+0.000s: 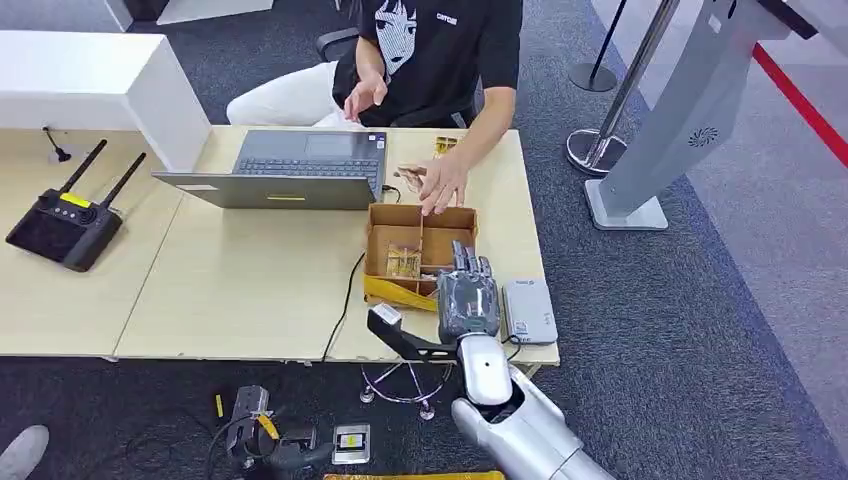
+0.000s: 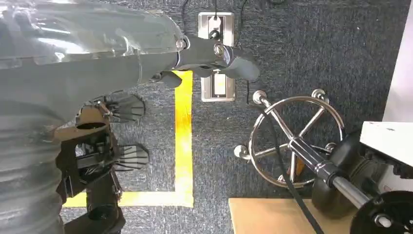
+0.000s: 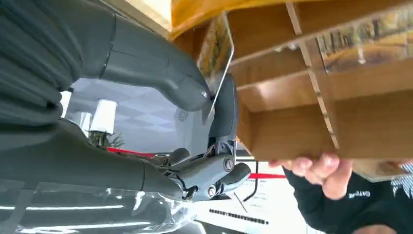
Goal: Pass the card to the sensor for recognition and then transmit it.
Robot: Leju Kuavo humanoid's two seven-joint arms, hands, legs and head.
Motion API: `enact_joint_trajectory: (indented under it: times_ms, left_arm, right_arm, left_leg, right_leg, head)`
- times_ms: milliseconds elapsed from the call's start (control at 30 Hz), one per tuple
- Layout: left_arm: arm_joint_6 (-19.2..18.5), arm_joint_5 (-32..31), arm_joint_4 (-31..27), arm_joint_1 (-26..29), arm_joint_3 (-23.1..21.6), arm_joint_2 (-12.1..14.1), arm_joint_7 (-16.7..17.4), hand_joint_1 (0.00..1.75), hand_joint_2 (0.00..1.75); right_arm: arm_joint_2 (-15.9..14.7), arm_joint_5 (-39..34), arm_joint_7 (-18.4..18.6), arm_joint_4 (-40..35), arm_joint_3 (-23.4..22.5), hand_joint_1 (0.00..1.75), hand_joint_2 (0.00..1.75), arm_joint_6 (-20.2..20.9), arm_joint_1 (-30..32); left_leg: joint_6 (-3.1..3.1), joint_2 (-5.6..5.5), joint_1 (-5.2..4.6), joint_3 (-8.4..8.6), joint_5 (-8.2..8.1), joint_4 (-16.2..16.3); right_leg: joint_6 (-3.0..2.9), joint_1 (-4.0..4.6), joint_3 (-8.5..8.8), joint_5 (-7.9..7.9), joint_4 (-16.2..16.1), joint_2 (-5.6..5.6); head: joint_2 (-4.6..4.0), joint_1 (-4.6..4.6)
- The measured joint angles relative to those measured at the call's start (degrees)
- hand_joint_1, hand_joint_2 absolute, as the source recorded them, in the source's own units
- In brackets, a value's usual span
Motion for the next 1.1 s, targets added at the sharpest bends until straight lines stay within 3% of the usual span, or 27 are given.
enact_joint_trajectory:
  times_ms: [333, 1100]
  left_arm:
    - [0.24, 0.42, 0.13, 0.14, 0.0, 0.0, -0.37, 0.0, 1.75]
    - [0.22, -0.46, 0.66, 0.48, 0.44, 0.0, -2.14, 0.0, 1.75]
  right_arm:
    - [0.41, 0.87, 0.42, -1.22, 0.0, 1.75, 1.75, -6.25, -1.55]
    - [1.44, 1.57, -2.36, -4.24, -0.22, 1.75, 1.75, -8.83, -3.68]
  left_leg:
    - [0.0, 0.0, 0.0, 0.01, 0.0, 0.0]
    - [0.0, 0.0, 0.0, 0.02, 0.0, 0.0]
  right_leg:
    - [0.0, 0.0, -0.01, 0.0, 0.0, 0.01]
    - [0.0, 0.0, 0.0, 0.0, 0.0, 0.01]
  head:
    - [0.0, -0.02]
    - [0.0, -0.02]
